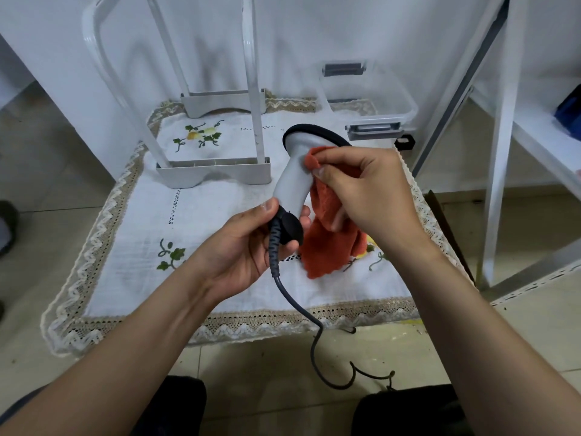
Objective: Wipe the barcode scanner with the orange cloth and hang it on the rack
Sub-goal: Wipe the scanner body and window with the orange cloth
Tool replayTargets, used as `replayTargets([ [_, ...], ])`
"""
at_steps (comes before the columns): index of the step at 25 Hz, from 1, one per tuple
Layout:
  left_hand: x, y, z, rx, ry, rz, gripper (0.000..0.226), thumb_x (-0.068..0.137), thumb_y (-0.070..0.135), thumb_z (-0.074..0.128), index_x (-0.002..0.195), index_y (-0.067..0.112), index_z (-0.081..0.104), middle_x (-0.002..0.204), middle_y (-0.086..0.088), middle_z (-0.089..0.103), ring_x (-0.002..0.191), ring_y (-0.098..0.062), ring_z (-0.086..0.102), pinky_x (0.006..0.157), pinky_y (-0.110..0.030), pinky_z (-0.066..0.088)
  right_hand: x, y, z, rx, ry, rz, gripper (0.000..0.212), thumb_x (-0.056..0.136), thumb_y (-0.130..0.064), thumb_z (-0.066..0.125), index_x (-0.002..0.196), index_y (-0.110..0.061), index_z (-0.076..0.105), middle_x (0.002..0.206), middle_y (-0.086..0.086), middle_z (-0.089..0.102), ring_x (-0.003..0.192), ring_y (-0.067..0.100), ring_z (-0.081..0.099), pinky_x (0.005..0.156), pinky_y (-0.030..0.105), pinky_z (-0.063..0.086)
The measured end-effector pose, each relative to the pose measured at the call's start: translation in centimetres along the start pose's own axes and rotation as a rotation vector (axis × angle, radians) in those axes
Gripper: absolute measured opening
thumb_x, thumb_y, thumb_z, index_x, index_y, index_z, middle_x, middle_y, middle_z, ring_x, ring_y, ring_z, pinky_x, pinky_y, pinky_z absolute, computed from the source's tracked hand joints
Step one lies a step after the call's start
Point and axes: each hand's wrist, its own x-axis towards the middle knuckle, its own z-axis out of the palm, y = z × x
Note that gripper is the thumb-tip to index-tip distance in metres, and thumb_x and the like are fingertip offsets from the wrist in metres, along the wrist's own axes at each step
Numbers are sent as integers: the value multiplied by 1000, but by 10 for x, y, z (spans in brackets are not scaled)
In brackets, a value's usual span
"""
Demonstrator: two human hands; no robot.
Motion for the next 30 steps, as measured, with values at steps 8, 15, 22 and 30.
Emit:
replayTargets([
  [8, 0, 0, -2, 6, 13, -1, 61, 48, 29, 100, 99, 2, 81, 103, -17, 77, 89, -21, 78, 56, -25, 62, 1, 0, 0, 26, -33, 31, 18, 94, -14, 75, 84, -26, 81, 59, 22, 69, 33, 41, 58, 28, 52, 41],
  [15, 0, -1, -1, 26, 45, 5, 60, 46, 31, 100, 97, 4, 81, 102, -18, 77, 86, -20, 78, 54, -21, 59, 1, -2, -1, 44, -45, 38, 15, 94, -12, 75, 85, -23, 81, 59, 13, 71, 34, 40, 59, 27, 47, 43],
  [22, -1, 0, 1, -8, 64, 10, 41, 63, 29, 86, 95, 4, 82, 100, -17, 77, 85, -19, 78, 54, -20, 59, 2, 1, 2, 61, -52, 68, 21, 94, -8, 74, 83, -25, 80, 76, 11, 78, 34, 39, 60, 30, 33, 47],
  [30, 2, 0, 10, -7, 160, 9, 32, 83, 27, 60, 88, 5, 82, 98, -17, 76, 78, -17, 77, 49, -17, 56, 1, 2, 1, 22, -17, 67, 24, 94, -7, 72, 84, -27, 79, 67, -1, 75, 32, 35, 61, 27, 38, 45],
])
